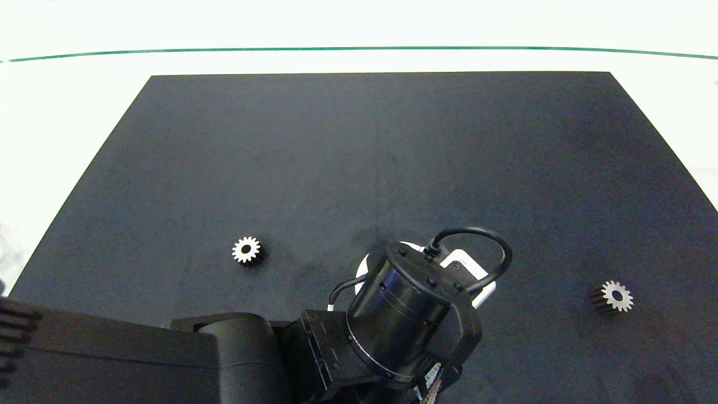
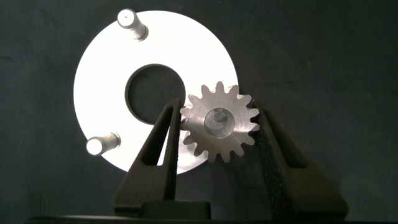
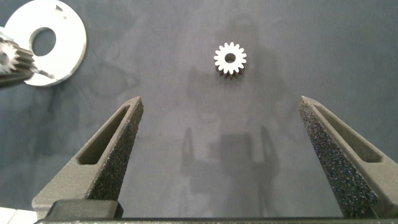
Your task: Install three planetary gears onto the carrier pins
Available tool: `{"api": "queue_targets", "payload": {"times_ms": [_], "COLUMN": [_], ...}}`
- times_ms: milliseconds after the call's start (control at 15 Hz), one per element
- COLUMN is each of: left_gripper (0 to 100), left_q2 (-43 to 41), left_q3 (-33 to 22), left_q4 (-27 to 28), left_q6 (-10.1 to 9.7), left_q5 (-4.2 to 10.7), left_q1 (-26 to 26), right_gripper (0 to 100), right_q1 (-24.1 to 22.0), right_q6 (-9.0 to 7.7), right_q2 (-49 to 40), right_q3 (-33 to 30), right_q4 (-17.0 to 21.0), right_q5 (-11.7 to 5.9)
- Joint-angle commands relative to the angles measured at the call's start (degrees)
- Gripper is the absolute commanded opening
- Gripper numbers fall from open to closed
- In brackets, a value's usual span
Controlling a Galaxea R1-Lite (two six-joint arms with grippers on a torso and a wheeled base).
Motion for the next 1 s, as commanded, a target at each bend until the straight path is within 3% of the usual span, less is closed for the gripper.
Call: {"api": "queue_targets", "payload": {"times_ms": [67, 267, 1000], "left_gripper": [22, 22, 22], "left_q2": [0.99, 2.48, 3.1], "left_q3": [-0.89, -2.21, -1.07], "left_q4": [-0.11, -0.11, -0.11], "left_q6": [-0.63, -1.42, -1.42], "left_q5": [0.23, 1.02, 1.02], "left_q1": [-0.02, -0.02, -0.38], "right_gripper": [100, 100, 100], "right_q1": [0.02, 0.02, 0.02], "right_q6": [0.21, 0.21, 0.21], "right_q2": [-0.15, -0.06, -0.06], "right_q3": [-0.13, -0.48, -0.48], "right_q4": [0.09, 0.09, 0.09], "right_q5": [-0.07, -0.07, -0.07]}}
